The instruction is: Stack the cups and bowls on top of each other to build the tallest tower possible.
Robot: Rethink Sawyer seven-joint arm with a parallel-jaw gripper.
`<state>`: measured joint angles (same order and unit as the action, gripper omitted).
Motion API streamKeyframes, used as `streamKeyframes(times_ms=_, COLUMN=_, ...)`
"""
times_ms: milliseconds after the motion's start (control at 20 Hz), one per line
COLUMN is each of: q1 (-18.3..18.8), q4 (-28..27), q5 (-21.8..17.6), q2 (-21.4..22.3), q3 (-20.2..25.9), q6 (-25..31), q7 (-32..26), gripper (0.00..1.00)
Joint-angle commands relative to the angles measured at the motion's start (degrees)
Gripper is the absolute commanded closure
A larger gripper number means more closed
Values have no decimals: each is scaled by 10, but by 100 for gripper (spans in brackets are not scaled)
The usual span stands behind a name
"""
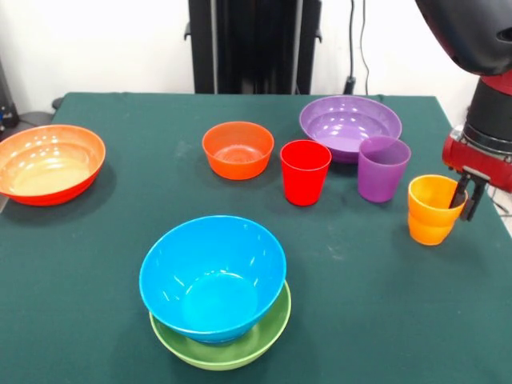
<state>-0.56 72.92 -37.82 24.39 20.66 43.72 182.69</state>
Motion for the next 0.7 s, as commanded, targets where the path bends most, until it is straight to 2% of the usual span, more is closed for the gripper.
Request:
streamKeyframes(times_ms=50, q1=0, q4=-24, q5=12, q2=-14, q3=-11, q6=46, q7=-66, gripper=100)
streamKeyframes(times_ms=350, q1=0, q4=-31, q5=12, q2=-17, q3=-8, q6=52, q7=-84, gripper=100)
streamKeyframes(times_ms=700, q1=7, q4=-5, q5=23, q2=9, q3=-6, q6=53, q7=-98, gripper=100)
